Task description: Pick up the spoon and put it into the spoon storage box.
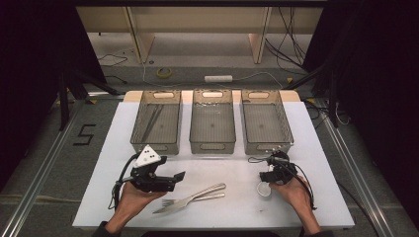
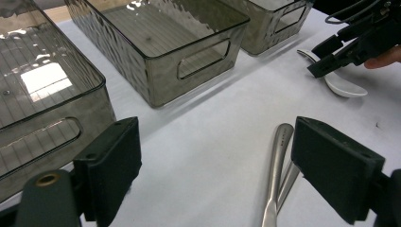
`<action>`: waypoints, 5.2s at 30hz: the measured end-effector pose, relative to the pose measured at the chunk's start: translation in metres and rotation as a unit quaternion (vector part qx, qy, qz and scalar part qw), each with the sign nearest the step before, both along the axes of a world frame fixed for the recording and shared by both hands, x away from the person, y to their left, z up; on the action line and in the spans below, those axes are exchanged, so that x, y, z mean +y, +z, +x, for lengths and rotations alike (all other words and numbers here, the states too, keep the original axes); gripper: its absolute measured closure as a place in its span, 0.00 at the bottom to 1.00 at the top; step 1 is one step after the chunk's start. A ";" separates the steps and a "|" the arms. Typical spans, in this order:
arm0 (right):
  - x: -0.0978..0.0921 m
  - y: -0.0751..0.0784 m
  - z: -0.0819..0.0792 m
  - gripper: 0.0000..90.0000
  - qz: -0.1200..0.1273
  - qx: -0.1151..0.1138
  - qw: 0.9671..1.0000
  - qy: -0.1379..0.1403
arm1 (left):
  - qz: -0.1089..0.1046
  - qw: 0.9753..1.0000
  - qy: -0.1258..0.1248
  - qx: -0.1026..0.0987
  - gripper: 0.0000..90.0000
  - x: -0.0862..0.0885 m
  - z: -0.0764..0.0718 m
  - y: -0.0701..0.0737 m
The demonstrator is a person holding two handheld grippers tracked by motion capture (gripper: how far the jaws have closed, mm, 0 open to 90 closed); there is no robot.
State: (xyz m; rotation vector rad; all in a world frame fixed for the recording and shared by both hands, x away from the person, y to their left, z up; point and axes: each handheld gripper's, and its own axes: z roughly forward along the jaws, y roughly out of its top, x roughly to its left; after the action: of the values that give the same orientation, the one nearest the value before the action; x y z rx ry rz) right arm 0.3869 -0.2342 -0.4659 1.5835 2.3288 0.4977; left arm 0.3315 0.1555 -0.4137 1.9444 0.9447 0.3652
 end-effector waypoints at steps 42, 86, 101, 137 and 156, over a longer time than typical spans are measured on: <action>-0.011 0.008 0.002 0.84 -0.023 0.015 1.000 0.011 | -0.001 1.000 -0.005 -0.004 0.19 -0.001 -0.002 0.000; -0.015 0.067 0.016 0.96 0.088 -0.050 0.992 0.074 | -0.013 1.000 0.000 -0.003 0.20 0.006 0.001 0.000; 0.031 0.103 0.051 0.96 0.120 -0.087 0.984 0.103 | -0.018 1.000 0.000 -0.002 0.19 0.009 0.001 -0.001; 0.128 0.103 0.135 0.96 0.130 -0.109 0.979 0.111 | -0.034 0.999 -0.022 -0.023 0.19 0.005 -0.005 -0.001; 0.144 0.077 0.147 0.96 0.119 -0.102 0.982 0.101 | -0.032 0.999 -0.027 -0.023 0.19 0.005 -0.005 -0.001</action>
State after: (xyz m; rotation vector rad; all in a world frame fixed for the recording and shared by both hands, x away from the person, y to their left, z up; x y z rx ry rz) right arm 0.5342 -0.0898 -0.3894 1.3196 2.3516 0.9694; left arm 0.3270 0.1601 -0.4143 1.8911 0.8632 0.3423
